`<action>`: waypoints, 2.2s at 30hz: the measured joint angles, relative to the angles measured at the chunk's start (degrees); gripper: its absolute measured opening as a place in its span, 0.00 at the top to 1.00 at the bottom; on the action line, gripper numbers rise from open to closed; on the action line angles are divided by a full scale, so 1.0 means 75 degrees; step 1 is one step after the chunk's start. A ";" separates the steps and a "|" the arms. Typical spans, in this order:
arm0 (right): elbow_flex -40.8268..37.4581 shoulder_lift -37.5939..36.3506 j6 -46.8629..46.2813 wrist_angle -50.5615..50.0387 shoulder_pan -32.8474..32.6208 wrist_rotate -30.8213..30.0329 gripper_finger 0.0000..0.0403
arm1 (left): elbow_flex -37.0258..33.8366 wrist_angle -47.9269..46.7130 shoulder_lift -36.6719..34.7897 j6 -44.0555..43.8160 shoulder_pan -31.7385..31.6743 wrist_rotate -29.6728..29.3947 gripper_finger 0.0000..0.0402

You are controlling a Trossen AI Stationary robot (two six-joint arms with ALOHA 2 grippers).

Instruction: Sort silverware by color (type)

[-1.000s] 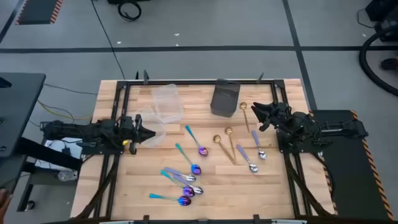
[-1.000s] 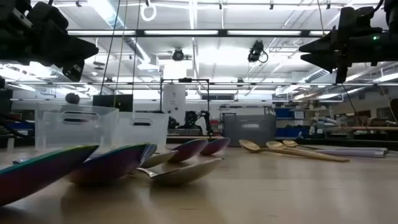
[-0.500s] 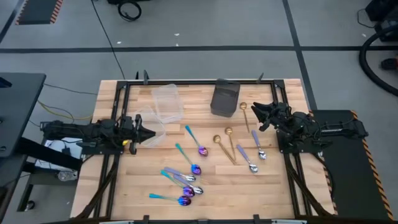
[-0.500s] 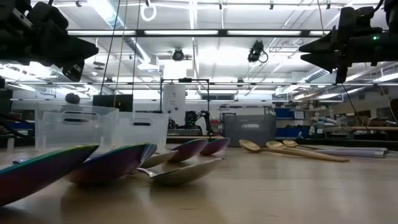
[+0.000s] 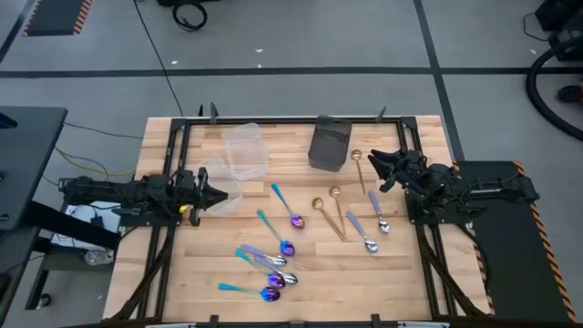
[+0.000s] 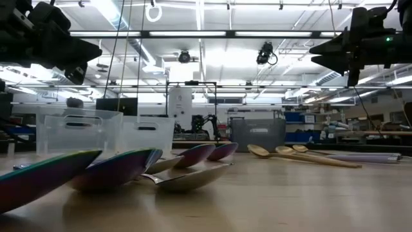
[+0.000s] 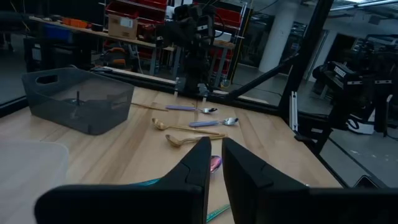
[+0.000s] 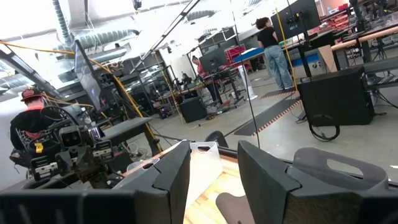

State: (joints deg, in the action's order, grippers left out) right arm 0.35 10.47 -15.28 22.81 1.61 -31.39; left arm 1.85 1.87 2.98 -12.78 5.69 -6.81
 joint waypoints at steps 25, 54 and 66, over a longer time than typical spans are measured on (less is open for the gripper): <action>0.0001 -0.0002 -0.0001 0.0006 -0.0003 0.0002 0.64 | -0.0005 0.1731 0.0002 0.0000 -0.0009 -0.0263 0.89; 0.0962 0.3255 -0.0608 0.0284 0.0356 0.0586 0.64 | -0.0003 0.1885 0.0000 -0.0816 0.0009 -0.1606 0.89; 0.3498 0.6034 -0.1954 -0.3860 -0.0329 0.0789 0.64 | -0.0003 0.1946 0.0000 -0.0264 -0.0298 -0.2359 0.89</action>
State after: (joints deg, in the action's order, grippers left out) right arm 26.59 55.73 -29.94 -6.14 -0.86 -25.47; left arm 1.83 16.46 2.98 -14.76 3.46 -24.50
